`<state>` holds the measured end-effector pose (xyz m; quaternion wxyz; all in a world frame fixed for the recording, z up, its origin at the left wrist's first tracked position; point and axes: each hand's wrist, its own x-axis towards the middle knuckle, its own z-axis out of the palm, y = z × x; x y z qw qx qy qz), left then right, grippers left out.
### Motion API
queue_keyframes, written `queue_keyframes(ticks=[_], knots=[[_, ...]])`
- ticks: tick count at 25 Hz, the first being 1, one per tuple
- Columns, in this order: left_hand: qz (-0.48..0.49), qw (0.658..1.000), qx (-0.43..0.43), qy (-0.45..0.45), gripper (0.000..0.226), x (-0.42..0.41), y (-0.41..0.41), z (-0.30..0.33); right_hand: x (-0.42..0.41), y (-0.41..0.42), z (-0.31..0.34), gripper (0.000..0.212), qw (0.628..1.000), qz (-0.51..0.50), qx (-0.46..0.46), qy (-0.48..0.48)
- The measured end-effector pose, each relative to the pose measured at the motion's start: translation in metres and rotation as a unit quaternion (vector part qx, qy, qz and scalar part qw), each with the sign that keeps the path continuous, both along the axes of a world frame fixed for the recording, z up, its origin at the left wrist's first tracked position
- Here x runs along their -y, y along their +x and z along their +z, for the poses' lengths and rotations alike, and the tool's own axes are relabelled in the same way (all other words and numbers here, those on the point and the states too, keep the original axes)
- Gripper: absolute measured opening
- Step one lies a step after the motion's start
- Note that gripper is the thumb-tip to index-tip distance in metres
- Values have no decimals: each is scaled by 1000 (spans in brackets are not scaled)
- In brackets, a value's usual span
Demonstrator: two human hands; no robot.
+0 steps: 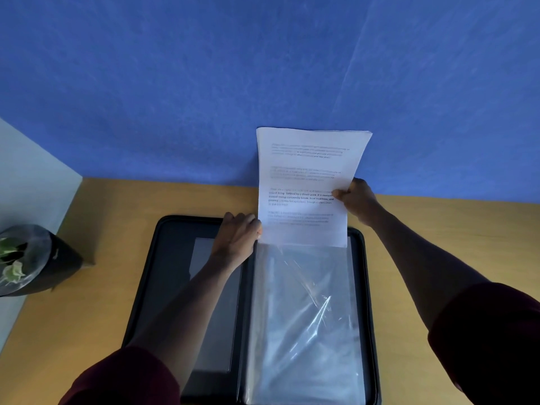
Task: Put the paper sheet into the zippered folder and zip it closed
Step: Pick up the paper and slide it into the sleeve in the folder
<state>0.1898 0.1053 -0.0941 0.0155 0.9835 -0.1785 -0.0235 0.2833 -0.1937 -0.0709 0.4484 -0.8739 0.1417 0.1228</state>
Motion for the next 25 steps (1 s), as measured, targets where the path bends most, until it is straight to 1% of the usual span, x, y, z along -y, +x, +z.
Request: queue_keyframes(ticks=[3,6,7,9,11,13,15,17,21,25], knots=[[-12,1000,-4,-12,21,3,0,-2,-4,-2,-4,31,997,54,-2,-50],[0,999,-38,-23,11,3,3,-2,-7,-4,-7,31,996,73,-7,-51],[17,999,-35,-30,10,5,1,-2,-6,-6,-9,32,996,72,-13,-45],[45,998,0,-44,16,11,-11,-3,-5,-9,-12,36,996,78,-21,-39],[29,995,22,-93,32,23,-34,-7,-4,-11,-13,41,996,85,-20,-36],[-12,992,-12,-126,56,38,-67,-14,-4,-8,-12,41,997,71,-10,-12],[-21,992,-71,-106,86,52,-100,-23,-5,-1,-7,39,999,41,6,10],[-13,989,-122,-85,108,63,-124,-30,-7,8,-3,35,999,23,20,13],[11,988,-138,-72,125,75,-131,-31,-9,9,-4,31,999,24,18,-26],[17,985,-161,-63,131,77,-123,-30,-5,-5,-16,33,999,36,-3,-25]])
